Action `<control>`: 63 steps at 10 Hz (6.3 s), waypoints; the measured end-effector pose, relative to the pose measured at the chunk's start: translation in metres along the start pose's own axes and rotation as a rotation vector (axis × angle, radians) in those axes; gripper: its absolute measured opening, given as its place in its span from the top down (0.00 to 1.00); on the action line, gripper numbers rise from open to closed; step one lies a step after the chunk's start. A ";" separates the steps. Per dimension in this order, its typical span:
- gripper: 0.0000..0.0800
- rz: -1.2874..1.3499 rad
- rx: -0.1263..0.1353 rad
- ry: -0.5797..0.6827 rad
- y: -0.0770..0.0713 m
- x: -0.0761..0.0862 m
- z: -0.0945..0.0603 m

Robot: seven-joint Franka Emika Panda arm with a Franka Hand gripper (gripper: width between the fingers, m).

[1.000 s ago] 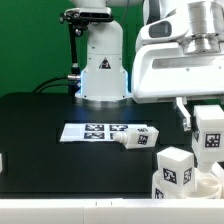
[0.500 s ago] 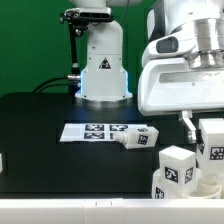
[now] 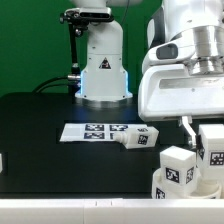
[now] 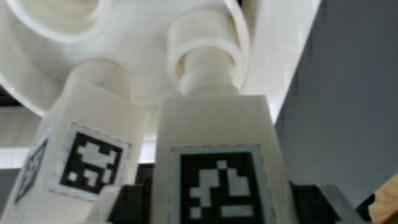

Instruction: Assemble stool

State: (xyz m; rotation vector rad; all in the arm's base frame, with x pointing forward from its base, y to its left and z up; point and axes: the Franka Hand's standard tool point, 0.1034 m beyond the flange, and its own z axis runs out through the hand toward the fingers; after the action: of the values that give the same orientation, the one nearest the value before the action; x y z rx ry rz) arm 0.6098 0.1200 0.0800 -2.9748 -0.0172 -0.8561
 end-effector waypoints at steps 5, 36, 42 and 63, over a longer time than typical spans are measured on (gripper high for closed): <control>0.58 0.014 -0.018 0.044 0.002 -0.007 -0.002; 0.59 1.201 -0.246 -0.545 0.008 -0.017 0.005; 0.59 1.632 -0.351 -0.488 0.000 -0.015 0.007; 0.19 -0.652 0.152 -0.512 -0.007 0.003 -0.019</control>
Offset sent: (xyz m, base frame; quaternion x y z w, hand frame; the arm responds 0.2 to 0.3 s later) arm -0.0200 -0.0152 -0.0060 -0.0303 -0.0136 -0.0058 0.9994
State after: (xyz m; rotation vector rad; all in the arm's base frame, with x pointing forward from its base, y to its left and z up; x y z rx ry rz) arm 0.6018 0.1257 0.0974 -2.9531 -1.0511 -0.0633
